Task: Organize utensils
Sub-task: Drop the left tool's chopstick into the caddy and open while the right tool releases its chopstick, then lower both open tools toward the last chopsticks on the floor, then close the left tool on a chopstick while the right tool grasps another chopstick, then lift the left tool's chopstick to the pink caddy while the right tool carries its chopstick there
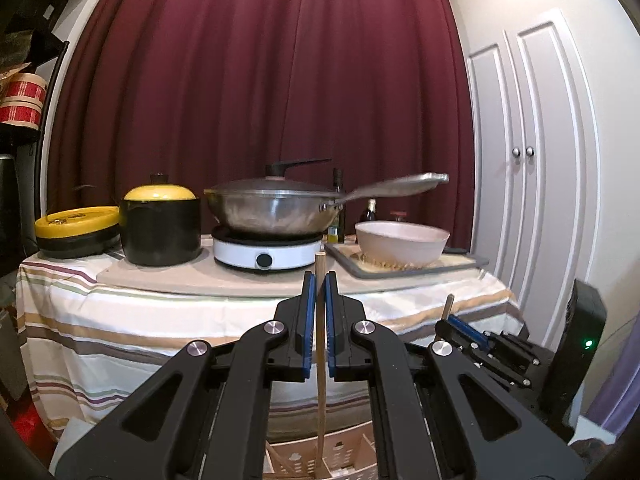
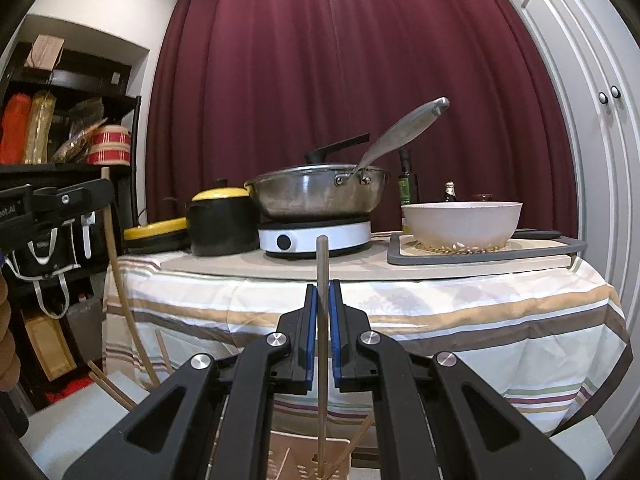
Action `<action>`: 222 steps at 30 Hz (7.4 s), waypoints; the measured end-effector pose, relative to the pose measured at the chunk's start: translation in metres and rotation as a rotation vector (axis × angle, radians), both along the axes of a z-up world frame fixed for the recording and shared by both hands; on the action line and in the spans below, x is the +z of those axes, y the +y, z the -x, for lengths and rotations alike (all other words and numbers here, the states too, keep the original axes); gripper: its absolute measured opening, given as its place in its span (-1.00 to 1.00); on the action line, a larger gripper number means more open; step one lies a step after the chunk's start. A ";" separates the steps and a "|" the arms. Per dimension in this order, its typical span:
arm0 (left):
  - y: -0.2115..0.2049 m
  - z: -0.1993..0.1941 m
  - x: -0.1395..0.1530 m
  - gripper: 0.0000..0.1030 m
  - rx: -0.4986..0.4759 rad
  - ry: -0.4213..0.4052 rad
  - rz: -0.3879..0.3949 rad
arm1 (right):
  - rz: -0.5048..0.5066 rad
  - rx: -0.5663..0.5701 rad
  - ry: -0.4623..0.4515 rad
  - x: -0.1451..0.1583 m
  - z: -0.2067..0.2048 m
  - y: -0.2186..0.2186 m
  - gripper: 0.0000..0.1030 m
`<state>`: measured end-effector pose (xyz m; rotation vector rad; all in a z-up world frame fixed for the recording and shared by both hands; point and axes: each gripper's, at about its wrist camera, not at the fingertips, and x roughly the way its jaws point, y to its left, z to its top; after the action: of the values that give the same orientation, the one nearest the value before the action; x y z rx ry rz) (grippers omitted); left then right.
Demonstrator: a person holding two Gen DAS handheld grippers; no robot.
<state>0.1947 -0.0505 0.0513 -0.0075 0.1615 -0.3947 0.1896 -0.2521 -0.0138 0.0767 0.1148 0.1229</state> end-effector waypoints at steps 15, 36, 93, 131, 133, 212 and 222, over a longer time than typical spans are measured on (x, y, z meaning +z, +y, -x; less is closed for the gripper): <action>0.002 0.017 -0.049 0.04 0.009 0.109 -0.024 | 0.011 0.004 0.048 -0.016 0.042 0.005 0.06; 0.039 0.160 -0.153 0.11 0.166 0.205 -0.115 | 0.013 -0.003 0.253 -0.127 0.191 0.032 0.06; -0.018 0.219 -0.286 -0.28 0.036 0.502 -0.214 | -0.053 0.016 0.568 -0.219 0.217 0.014 -0.84; -0.007 0.227 -0.272 -0.89 0.039 0.429 -0.170 | -0.001 0.012 0.486 -0.198 0.242 0.015 -0.87; -0.006 0.229 -0.268 -0.89 0.043 0.412 -0.171 | 0.000 0.011 0.473 -0.194 0.243 0.015 -0.87; 0.027 0.105 -0.065 -0.89 0.033 0.132 -0.006 | -0.024 0.111 0.084 0.002 0.112 0.006 -0.87; 0.024 0.082 -0.002 -0.89 0.020 0.024 0.019 | -0.007 0.107 -0.055 0.057 0.080 0.007 -0.87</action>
<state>0.1125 -0.0266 0.0489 -0.0322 0.1810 -0.3758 0.1091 -0.2456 0.0437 0.0737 0.0632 0.2326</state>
